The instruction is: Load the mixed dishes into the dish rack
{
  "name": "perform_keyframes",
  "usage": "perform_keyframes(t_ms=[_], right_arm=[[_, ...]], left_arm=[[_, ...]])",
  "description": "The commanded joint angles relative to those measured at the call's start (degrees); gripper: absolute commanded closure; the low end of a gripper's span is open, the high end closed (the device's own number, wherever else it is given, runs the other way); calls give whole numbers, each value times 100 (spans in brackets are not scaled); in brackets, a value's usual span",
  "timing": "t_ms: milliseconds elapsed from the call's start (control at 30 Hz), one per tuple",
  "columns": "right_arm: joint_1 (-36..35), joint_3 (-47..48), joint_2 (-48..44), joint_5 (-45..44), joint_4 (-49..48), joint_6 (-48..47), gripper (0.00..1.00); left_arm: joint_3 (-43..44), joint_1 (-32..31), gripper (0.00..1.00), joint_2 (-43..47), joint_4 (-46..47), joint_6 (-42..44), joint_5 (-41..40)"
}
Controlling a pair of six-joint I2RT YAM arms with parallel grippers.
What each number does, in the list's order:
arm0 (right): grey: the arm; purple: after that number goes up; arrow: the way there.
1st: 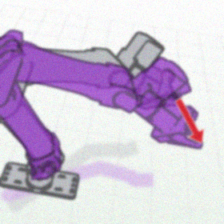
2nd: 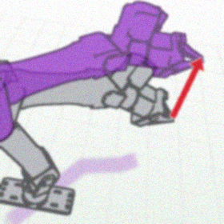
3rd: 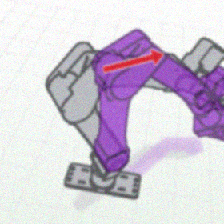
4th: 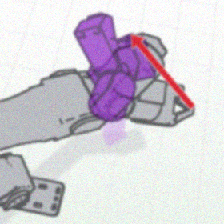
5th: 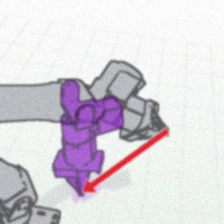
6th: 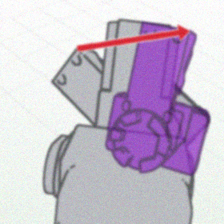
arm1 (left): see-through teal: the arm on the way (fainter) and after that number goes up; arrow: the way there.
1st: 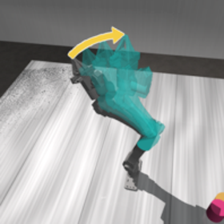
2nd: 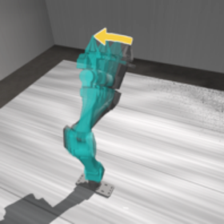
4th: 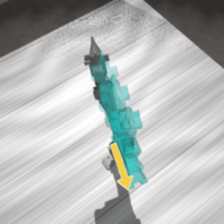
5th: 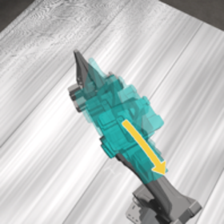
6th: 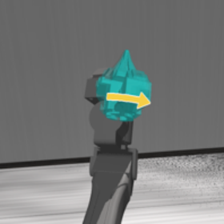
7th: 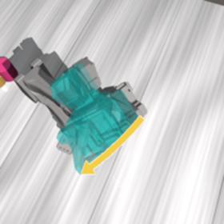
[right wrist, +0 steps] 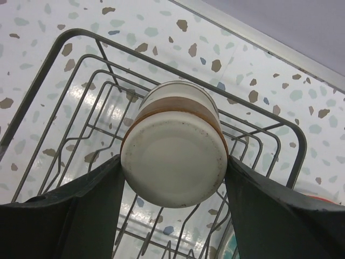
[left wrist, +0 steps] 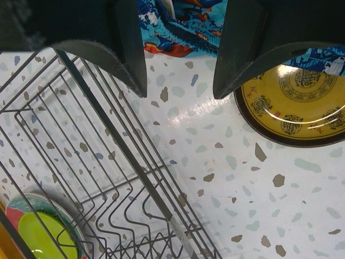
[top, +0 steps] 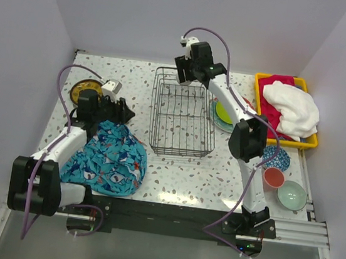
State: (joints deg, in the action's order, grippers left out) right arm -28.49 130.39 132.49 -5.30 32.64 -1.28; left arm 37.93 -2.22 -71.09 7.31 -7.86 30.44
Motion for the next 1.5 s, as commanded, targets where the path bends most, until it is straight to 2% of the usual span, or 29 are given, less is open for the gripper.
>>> perform_keyframes(t_ms=[0, 300, 567, 733, 967, 1133, 1467], right_arm=[[45, 530, 321, 336, 628, -215, 62], [98, 1067, 813, 521, 1084, -285, 58], [274, 1375, 902, 793, 1385, -294, 60], [449, 1419, 682, 1214, 1604, -724, 61], [493, 1647, 814, 1593, 2245, -1287, 57], [485, 1744, 797, 1690, 2413, -1524, 61], [450, 1736, 796, 1804, 3116, -2016, 60]], left_arm=[[-75, 55, 43, 201, 394, -58, 129], [-84, 64, 43, 166, 376, -14, 147], [-120, 90, 43, 130, 430, -67, 164], [-137, 125, 43, 95, 438, -40, 156], [-198, 160, 43, 130, 447, -32, 173], [-251, 169, 43, 165, 482, -58, 191], [-357, 178, 43, 157, 622, -155, 252]])
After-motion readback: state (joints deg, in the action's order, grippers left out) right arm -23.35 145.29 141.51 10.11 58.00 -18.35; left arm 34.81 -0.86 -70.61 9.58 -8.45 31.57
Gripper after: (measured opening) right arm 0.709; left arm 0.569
